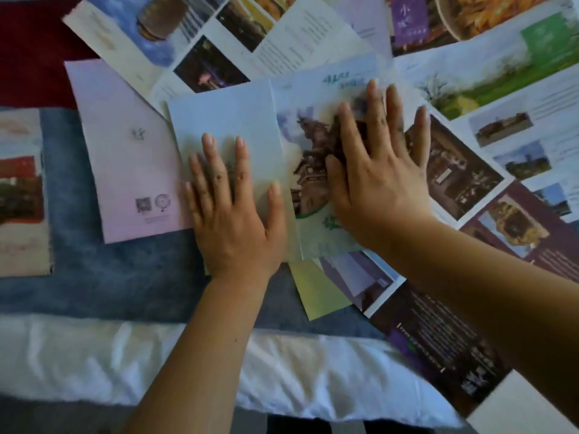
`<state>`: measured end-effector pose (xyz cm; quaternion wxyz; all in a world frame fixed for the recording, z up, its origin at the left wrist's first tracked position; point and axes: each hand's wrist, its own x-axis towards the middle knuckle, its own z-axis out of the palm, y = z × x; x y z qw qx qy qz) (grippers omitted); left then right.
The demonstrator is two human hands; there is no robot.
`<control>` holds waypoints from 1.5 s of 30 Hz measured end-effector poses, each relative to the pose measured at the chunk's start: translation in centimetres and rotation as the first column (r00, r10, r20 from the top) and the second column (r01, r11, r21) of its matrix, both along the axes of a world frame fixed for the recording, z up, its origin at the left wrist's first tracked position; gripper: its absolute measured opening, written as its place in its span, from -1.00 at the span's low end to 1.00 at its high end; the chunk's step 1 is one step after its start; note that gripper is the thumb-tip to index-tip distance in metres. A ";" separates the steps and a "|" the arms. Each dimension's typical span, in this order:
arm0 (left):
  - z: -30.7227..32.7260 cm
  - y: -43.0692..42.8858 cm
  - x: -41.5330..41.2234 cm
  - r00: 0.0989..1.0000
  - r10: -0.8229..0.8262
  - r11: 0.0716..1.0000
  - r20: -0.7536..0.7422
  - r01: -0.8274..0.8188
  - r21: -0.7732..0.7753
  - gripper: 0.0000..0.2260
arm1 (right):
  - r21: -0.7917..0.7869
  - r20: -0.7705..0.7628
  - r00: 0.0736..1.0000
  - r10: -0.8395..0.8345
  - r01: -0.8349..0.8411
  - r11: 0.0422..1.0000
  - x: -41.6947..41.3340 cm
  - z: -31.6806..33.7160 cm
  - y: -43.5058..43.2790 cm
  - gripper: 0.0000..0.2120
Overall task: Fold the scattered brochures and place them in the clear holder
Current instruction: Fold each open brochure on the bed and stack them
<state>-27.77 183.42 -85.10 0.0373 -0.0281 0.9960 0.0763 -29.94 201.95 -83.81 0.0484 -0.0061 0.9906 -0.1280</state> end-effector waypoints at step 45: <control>3.5 -14.5 1.0 0.983 0.180 0.965 0.031 -0.183 0.187 -0.50 | -0.096 0.029 0.878 0.478 -0.474 0.876 -2.4 0.6 -21.1 -0.45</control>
